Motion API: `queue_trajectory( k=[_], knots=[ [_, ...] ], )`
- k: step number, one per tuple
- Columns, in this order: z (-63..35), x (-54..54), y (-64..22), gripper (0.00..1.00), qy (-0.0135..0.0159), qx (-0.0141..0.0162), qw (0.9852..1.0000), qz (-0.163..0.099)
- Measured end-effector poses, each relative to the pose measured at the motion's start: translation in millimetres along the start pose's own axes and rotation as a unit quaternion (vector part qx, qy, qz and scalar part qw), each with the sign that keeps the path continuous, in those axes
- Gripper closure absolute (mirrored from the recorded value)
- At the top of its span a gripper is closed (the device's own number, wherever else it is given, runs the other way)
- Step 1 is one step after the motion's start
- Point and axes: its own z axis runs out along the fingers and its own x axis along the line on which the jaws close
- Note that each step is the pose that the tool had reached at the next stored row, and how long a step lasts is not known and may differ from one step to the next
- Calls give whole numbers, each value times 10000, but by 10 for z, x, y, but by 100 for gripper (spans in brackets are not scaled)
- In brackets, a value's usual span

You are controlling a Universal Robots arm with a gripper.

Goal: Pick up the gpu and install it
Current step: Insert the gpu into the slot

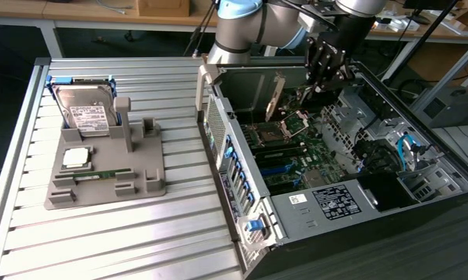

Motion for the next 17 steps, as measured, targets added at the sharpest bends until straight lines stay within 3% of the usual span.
queue_trajectory(
  k=[1,2,17],
  knots=[
    [1,0,0,73,1,-39,10000,1],
    [2,0,0,73,0,-52,10000,2],
    [12,20,1,73,0,-58,10000,2]
  ],
)
